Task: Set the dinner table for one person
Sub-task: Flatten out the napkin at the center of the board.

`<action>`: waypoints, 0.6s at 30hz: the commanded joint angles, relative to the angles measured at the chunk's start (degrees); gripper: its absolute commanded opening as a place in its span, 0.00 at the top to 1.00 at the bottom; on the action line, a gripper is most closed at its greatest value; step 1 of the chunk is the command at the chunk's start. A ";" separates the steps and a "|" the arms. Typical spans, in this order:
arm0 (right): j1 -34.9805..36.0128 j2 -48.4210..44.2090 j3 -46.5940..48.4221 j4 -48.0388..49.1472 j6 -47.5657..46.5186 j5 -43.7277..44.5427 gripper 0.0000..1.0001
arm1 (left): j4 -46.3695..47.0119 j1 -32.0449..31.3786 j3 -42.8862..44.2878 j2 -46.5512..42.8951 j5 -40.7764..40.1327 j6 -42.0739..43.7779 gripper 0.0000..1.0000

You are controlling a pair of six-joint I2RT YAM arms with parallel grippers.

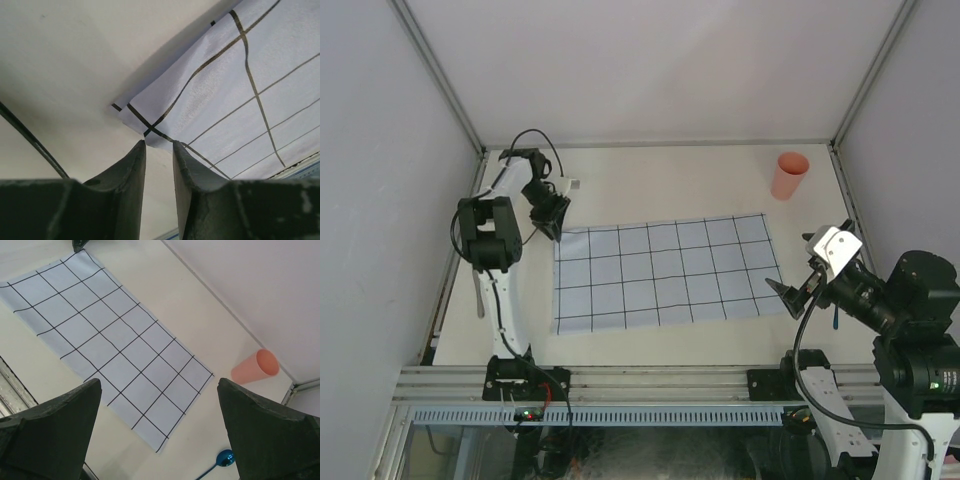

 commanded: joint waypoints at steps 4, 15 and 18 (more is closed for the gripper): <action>-0.39 0.64 -0.84 0.82 -0.76 -1.20 0.00 | 0.91 0.44 6.27 1.59 -4.14 0.86 0.62; 0.43 0.47 -3.77 3.06 0.05 -0.79 0.00 | -1.44 0.20 6.79 -3.31 -1.66 1.38 0.46; 1.43 1.52 -6.09 5.79 1.11 1.54 0.00 | -1.20 -1.58 1.78 -8.18 1.00 3.91 0.38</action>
